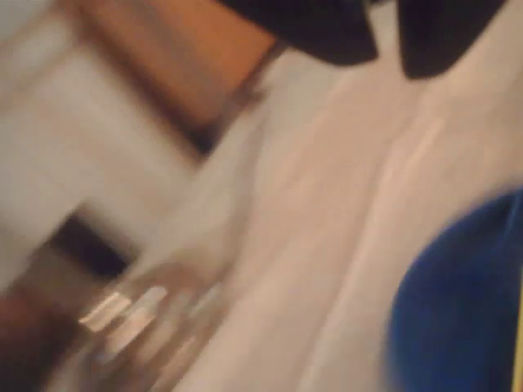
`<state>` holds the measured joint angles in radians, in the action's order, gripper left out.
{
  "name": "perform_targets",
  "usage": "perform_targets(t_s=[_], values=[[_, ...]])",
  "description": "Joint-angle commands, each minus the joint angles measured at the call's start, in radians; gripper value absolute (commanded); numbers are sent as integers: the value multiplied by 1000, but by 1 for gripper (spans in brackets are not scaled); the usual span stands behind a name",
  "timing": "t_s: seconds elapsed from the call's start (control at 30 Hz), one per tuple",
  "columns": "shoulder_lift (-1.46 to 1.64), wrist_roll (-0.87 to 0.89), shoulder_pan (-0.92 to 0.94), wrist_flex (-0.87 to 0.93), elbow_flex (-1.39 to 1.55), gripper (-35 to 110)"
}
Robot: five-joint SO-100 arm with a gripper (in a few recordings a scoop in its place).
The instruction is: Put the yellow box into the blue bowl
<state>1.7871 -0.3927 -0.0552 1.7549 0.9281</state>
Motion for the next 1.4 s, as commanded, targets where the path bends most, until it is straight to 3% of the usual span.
perform_targets(t_s=[0.0,0.33,0.87,1.2,1.37], values=[[137,69,-64,6,-55,0],[456,153,-173,8,23,0],[1055,153,-181,2,680,0],[1362,155,52,2,980,0],[1422,153,83,0,985,0]])
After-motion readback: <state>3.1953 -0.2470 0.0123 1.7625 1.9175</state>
